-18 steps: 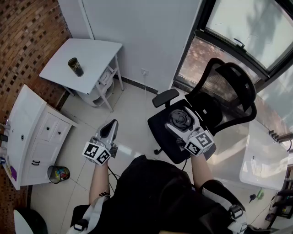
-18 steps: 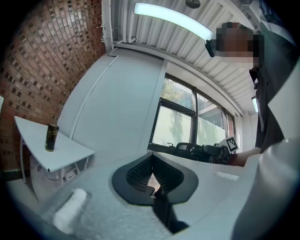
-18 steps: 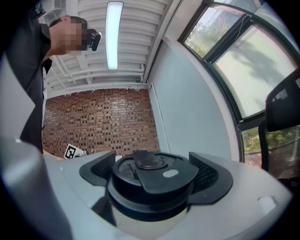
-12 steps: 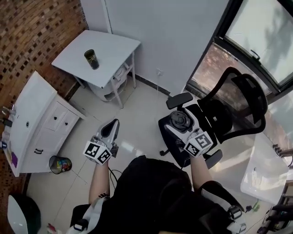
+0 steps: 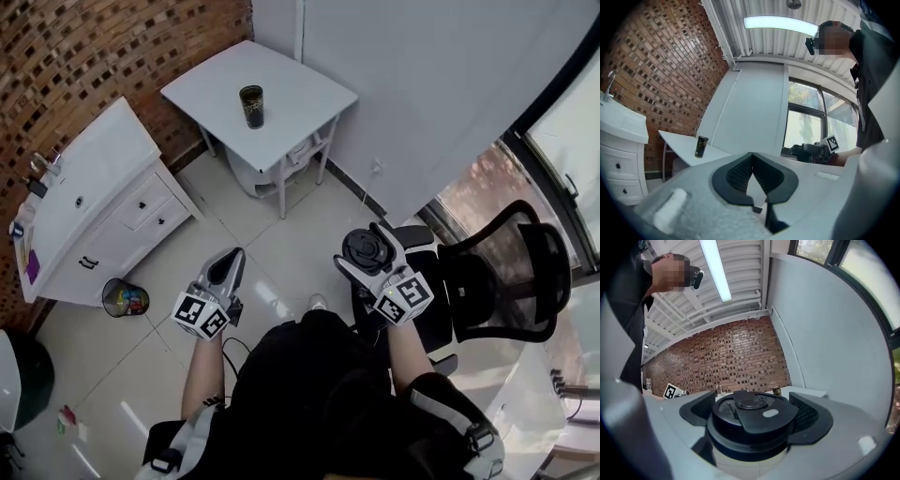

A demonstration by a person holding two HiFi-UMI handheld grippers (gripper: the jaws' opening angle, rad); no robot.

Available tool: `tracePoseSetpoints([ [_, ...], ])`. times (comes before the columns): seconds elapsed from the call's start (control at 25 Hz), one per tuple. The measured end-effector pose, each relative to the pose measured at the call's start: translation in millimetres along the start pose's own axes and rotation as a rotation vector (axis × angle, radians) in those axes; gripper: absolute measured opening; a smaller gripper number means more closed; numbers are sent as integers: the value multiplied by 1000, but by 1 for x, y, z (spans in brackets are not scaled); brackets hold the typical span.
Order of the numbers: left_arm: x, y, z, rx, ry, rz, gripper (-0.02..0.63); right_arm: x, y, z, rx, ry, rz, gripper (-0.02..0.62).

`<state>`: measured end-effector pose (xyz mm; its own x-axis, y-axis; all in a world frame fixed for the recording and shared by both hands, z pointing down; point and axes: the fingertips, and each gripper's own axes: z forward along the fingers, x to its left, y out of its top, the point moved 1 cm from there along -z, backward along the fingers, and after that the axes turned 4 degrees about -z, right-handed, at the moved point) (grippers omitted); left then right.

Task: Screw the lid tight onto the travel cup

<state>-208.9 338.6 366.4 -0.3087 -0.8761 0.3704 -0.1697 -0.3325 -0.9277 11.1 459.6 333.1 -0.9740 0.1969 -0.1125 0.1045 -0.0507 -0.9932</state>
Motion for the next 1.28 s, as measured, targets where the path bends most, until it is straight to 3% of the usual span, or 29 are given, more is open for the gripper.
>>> tracePoseSetpoints([
  [0.32, 46, 13, 24, -17, 114, 15, 2, -36, -1, 77, -4, 112, 33, 486],
  [0.56, 66, 40, 66, -54, 187, 37, 2, -86, 26, 126, -7, 188, 20, 486],
  [0.88, 97, 29, 101, -37, 302, 13, 2, -133, 17, 181, 23, 274, 26, 486],
  [1.12, 114, 30, 142, -48, 320, 12, 2, -163, 21, 207, 25, 324, 20, 486],
  [1.28, 121, 26, 167, -33, 310, -5, 2, -190, 16, 214, 38, 314, 36, 486],
])
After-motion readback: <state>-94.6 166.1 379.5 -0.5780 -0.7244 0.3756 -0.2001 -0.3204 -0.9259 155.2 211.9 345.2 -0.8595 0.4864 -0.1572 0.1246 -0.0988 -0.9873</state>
